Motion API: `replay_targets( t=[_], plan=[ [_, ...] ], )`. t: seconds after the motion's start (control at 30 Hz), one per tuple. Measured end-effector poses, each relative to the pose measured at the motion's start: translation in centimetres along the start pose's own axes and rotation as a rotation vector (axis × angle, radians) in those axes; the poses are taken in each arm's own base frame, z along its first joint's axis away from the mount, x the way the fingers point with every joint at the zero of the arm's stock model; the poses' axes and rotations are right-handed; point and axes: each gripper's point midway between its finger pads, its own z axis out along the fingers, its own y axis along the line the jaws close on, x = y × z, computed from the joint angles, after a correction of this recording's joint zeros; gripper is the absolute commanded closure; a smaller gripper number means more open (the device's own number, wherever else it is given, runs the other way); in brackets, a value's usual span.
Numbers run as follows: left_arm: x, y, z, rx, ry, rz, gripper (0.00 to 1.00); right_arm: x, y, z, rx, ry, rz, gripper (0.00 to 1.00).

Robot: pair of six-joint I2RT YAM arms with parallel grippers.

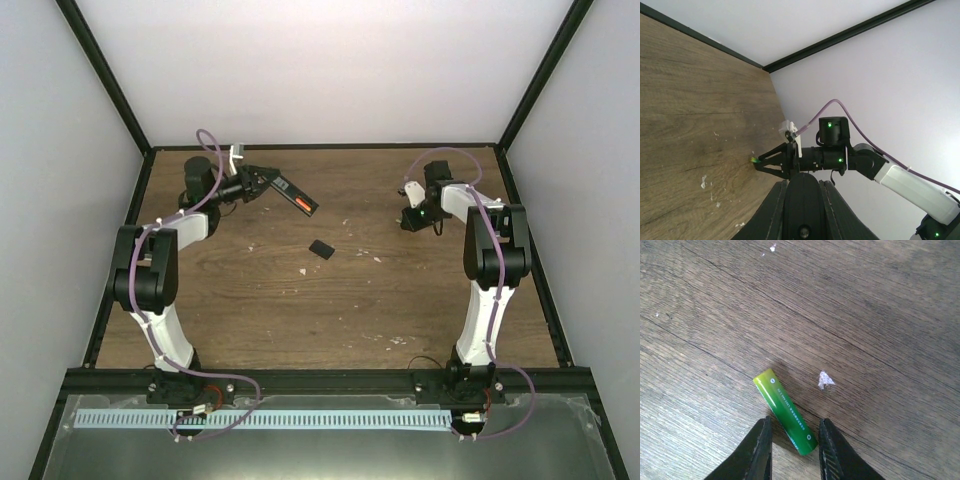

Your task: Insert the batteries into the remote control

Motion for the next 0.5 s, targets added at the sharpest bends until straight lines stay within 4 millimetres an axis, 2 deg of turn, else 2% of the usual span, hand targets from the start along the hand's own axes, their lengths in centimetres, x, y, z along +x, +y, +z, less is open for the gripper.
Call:
replay_targets(
  t=[0.3,0.5],
  plan=[
    [-0.53,-0.55,0.16,0.01,-0.003,0.016,1.0,-0.02,0.11,0.05,0.013,0.007,-0.012,0.87],
    [-0.46,-0.09,0.26,0.005,0.0,0.008,1.0,-0.15,0.64,0.12,0.014,0.011,-0.026,0.92]
  ],
)
